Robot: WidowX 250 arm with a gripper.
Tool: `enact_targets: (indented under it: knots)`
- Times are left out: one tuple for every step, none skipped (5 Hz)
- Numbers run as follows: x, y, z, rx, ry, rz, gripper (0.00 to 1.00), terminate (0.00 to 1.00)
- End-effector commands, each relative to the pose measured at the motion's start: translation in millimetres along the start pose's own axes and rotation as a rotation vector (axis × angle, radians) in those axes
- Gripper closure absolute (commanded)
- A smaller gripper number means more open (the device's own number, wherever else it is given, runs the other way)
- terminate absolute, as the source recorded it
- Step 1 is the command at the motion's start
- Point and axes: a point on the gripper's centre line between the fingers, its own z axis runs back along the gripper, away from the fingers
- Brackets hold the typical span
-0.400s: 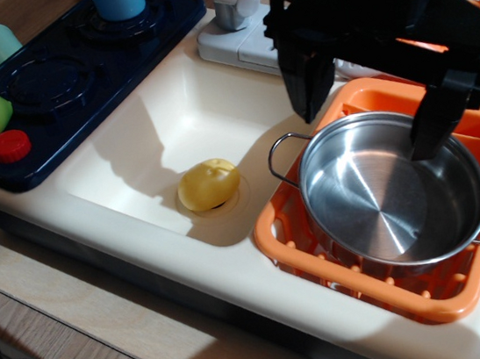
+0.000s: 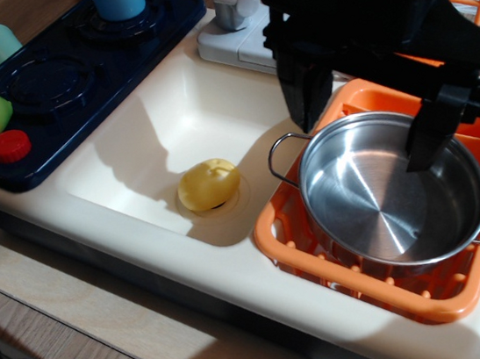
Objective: Put pan from drying rack into sink
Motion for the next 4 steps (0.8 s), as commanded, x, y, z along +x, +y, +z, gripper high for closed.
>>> enact_targets:
  knots:
    - [23, 13, -10, -0.035, -0.112, -0.117, 0.00, 0.00]
    - [33, 19, -22, -0.046, -0.133, -0.155, 0.00, 0.00]
    - [34, 28, -32, -0.075, -0.146, -0.169, 0.00, 0.00]
    - [27, 29, -43, -0.094, -0.168, -0.152, 0.00, 0.00]
